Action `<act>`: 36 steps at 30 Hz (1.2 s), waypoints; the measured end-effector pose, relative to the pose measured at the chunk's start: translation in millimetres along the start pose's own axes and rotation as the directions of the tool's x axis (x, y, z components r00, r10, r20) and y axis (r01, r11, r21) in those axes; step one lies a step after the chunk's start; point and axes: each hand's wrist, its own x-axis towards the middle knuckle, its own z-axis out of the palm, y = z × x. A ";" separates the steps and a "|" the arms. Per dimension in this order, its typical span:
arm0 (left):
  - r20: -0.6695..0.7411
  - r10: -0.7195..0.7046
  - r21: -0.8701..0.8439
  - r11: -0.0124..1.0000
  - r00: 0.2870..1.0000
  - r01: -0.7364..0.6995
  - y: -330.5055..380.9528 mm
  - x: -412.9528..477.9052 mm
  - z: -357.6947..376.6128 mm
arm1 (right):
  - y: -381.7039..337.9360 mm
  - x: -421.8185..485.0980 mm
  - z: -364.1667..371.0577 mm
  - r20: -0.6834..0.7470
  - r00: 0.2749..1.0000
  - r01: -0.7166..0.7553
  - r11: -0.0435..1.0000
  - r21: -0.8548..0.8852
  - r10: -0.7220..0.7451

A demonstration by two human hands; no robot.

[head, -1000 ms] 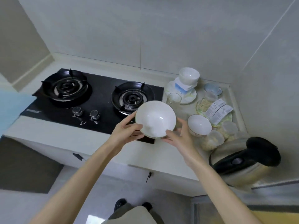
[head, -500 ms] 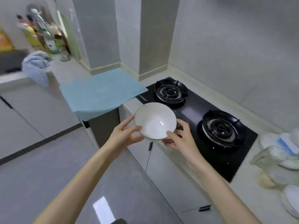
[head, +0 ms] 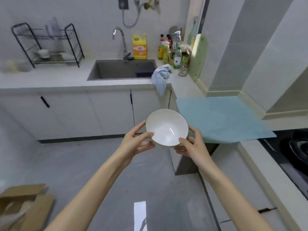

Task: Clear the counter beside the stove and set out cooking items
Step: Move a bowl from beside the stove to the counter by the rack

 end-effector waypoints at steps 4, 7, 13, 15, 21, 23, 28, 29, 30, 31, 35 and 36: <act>-0.175 0.030 -0.050 0.998 0.984 -0.039 23.2 13.2 -80.8 | -10.1 49.9 83.5 0.164 0.986 -0.005 1.000 -0.030 0.009; -0.296 0.054 -0.095 0.992 0.954 -0.086 39.5 25.3 -141.7 | -17.6 90.7 150.7 0.286 0.958 0.020 0.997 -0.074 0.002; -0.465 0.073 -0.145 0.977 0.882 -0.158 80.5 65.3 -250.6 | -36.1 173.2 276.5 0.488 0.872 0.083 0.991 -0.106 -0.021; -0.512 0.072 -0.162 0.971 0.856 -0.179 97.9 79.9 -284.3 | -46.5 201.8 316.5 0.536 0.844 0.104 0.989 -0.106 -0.031; -0.622 0.110 -0.184 0.942 0.776 -0.281 155.4 125.3 -383.9 | -87.4 283.2 437.9 0.676 0.735 0.164 0.980 -0.115 -0.044; -0.652 0.118 -0.181 0.935 0.749 -0.305 174.0 139.0 -417.4 | -98.6 305.9 477.9 0.704 0.709 0.172 0.978 -0.116 -0.041; -0.696 0.119 -0.179 0.926 0.708 -0.331 209.6 174.9 -501.9 | -109.3 357.5 573.5 0.746 0.665 0.182 0.977 -0.114 -0.036; -0.695 0.119 -0.180 0.926 0.709 -0.333 214.7 184.0 -521.4 | -109.8 368.5 593.7 0.750 0.661 0.182 0.977 -0.113 -0.037; -0.695 0.117 -0.180 0.927 0.709 -0.329 218.0 189.6 -533.2 | -110.8 375.0 605.7 0.753 0.657 0.187 0.975 -0.118 -0.034; -0.693 0.117 -0.181 0.926 0.711 -0.330 223.9 199.4 -554.6 | -111.4 386.9 627.4 0.756 0.654 0.186 0.975 -0.122 -0.030; -0.679 0.098 -0.200 0.929 0.728 -0.312 246.2 236.6 -633.0 | -111.9 429.1 707.3 0.742 0.670 0.189 0.970 -0.153 -0.014; -0.671 0.091 -0.208 0.930 0.736 -0.304 254.1 247.1 -656.6 | -112.7 441.1 731.3 0.733 0.680 0.185 0.969 -0.165 -0.005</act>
